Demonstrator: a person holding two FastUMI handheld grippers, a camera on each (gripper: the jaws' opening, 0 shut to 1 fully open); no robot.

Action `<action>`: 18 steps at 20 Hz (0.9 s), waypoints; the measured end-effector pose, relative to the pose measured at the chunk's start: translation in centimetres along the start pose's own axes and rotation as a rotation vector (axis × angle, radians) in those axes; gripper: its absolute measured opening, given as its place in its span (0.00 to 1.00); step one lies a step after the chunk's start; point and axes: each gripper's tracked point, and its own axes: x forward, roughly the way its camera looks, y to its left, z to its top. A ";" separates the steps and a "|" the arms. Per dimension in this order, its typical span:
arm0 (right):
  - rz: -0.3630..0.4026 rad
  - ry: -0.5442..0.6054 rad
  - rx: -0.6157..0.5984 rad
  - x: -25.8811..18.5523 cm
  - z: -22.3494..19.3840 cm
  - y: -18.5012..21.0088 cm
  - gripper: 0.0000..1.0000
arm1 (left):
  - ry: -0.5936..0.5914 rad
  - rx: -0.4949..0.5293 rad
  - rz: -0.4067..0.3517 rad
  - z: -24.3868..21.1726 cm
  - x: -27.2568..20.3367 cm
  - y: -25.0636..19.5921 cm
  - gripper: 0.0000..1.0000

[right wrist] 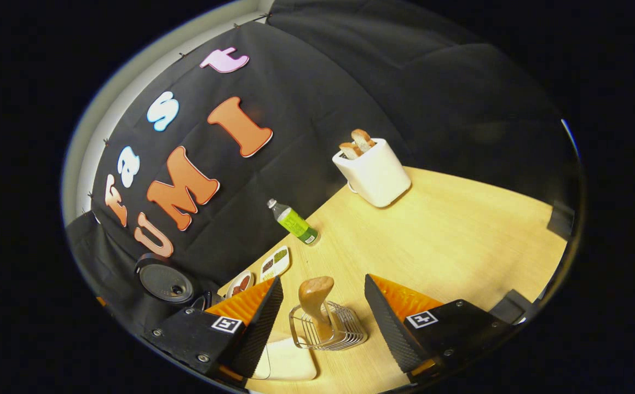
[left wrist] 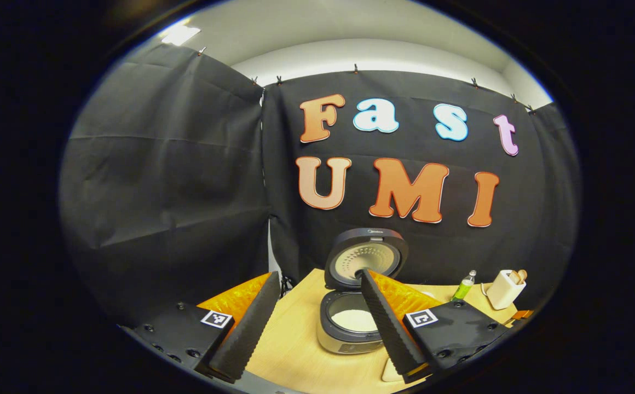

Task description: Close the left gripper, press the button to open the rice cooker; take a wooden spoon from the chopstick holder with the right hand, scoop a spoonful of rice and pour it into the rice cooker, then put the wooden spoon back into the chopstick holder.

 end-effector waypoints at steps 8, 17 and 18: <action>0.011 0.053 0.023 2.2 -0.9 0.6 0.64 | 0.032 -0.001 0.065 -1.0 -0.4 1.1 0.97; 0.046 0.071 0.024 3.1 -0.8 2.0 0.25 | 0.033 0.004 0.112 -1.3 -1.6 2.3 0.97; 0.050 0.076 0.015 3.1 -1.1 2.4 0.23 | 0.029 0.007 0.115 -1.1 -1.7 2.5 0.97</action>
